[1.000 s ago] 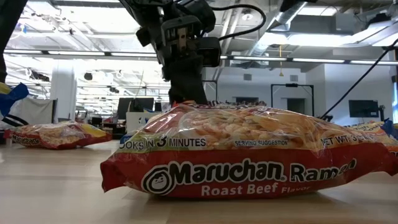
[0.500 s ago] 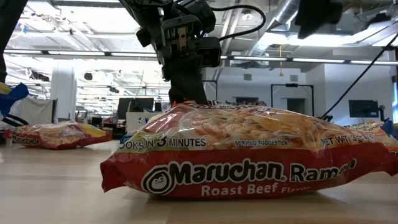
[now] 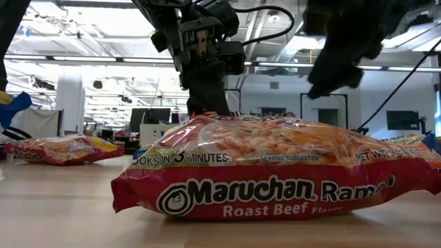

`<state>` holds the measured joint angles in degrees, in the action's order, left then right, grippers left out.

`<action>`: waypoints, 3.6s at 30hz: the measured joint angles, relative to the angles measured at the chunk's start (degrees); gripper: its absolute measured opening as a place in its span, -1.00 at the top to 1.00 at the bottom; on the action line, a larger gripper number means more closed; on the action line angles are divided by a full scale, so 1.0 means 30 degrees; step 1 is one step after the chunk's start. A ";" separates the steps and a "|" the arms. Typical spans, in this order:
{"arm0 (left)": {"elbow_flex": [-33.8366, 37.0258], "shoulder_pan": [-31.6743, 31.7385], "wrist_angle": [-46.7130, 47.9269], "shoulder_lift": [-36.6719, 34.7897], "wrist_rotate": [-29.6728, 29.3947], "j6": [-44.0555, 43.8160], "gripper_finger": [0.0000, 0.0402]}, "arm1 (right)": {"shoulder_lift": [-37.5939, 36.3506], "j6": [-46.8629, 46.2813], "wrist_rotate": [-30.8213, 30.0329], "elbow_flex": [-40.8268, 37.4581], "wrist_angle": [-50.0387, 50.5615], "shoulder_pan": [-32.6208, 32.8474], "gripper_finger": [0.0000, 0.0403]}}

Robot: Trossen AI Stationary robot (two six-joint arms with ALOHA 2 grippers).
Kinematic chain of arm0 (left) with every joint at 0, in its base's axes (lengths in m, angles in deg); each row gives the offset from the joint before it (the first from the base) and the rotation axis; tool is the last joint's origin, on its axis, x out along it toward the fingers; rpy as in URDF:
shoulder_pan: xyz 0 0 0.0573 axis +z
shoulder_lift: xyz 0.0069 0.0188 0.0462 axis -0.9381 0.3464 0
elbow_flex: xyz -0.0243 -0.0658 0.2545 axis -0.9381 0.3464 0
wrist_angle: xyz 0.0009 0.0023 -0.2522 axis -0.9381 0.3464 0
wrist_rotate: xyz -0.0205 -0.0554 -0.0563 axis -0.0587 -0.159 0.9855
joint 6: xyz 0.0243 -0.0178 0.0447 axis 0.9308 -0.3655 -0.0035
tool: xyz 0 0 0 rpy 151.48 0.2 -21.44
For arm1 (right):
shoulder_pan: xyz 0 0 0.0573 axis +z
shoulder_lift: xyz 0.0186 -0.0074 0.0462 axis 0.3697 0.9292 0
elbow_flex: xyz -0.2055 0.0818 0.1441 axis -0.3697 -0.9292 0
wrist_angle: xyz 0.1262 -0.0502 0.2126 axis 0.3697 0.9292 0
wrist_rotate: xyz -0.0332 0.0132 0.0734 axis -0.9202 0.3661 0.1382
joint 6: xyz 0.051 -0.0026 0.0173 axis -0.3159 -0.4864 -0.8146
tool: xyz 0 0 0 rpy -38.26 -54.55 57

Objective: Sort Maruchan noodles
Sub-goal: Put the orange noodle pack into the center white bin

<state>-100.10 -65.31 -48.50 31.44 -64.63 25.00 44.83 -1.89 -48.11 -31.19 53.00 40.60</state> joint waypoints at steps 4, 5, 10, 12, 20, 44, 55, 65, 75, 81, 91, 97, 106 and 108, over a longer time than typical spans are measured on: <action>0.0000 0.0000 0.0000 0.0007 0.0000 0.0000 1.00 | 0.0000 0.2294 0.1297 -0.1491 -0.3649 -0.1257 -0.11; 0.0000 0.0000 0.0000 0.0007 0.0000 0.0000 1.00 | 0.0000 0.2979 0.1610 -0.1761 -0.4503 -0.1549 -0.11; 0.0000 0.0000 0.0000 0.0007 -0.0007 -0.0002 1.00 | 0.0063 0.5689 0.2647 -0.2508 -0.5674 -0.3160 -0.11; 0.0000 0.0000 0.0000 0.0007 -0.0007 -0.0007 1.00 | 0.0287 0.6262 0.2974 -0.2649 -0.5878 -0.3706 -0.11; 0.0007 -0.0007 -0.0003 0.0015 -0.0019 -0.0095 1.00 | 0.2726 0.6187 0.4552 -0.2932 -0.8404 -0.4876 -0.11; 0.0007 0.0000 -0.0160 0.0015 -0.0517 -0.0262 1.00 | 0.8088 0.4272 1.0808 -0.1099 -1.1996 -0.5598 0.10; 0.0007 0.0271 0.0064 -0.0240 -0.0801 -0.0307 1.00 | 0.8000 0.4270 1.1436 -0.0491 -1.0994 -0.5589 0.93; 0.0007 0.0851 0.1365 -0.2949 -0.2184 0.0437 1.00 | 0.6985 0.4247 1.0716 -0.0075 -0.9319 -0.5578 0.97; -0.0007 0.1733 0.2674 -0.6109 -0.4645 0.0938 1.00 | 0.2290 0.5814 0.8773 0.0044 -0.5804 -0.6585 0.97; -0.0007 0.2365 0.2630 -0.7667 -0.5773 0.0962 1.00 | -0.0470 0.6911 0.7266 0.0048 -0.4706 -0.8230 0.97; -0.0007 0.3555 0.2361 -0.8975 -0.8388 0.0947 1.00 | -0.2591 1.2805 0.5790 0.1815 -0.4564 -1.3859 0.97; -0.0007 0.4481 0.2299 -0.9005 -0.8859 0.0925 1.00 | -0.1130 1.7117 0.6041 0.4782 -0.4445 -1.7150 0.97; -0.0007 0.5673 0.2295 -0.9005 -0.8871 0.0706 1.00 | 0.3232 2.2068 0.8055 0.8927 -0.1453 -2.0175 0.96; -0.0007 0.5900 0.2295 -0.9005 -0.8874 0.0683 1.00 | 0.4426 2.2770 0.8365 0.9939 -0.0471 -2.0375 0.96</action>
<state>-100.12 -47.61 -41.62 4.42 -91.25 27.05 58.10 66.42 -23.01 -1.37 51.58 -20.53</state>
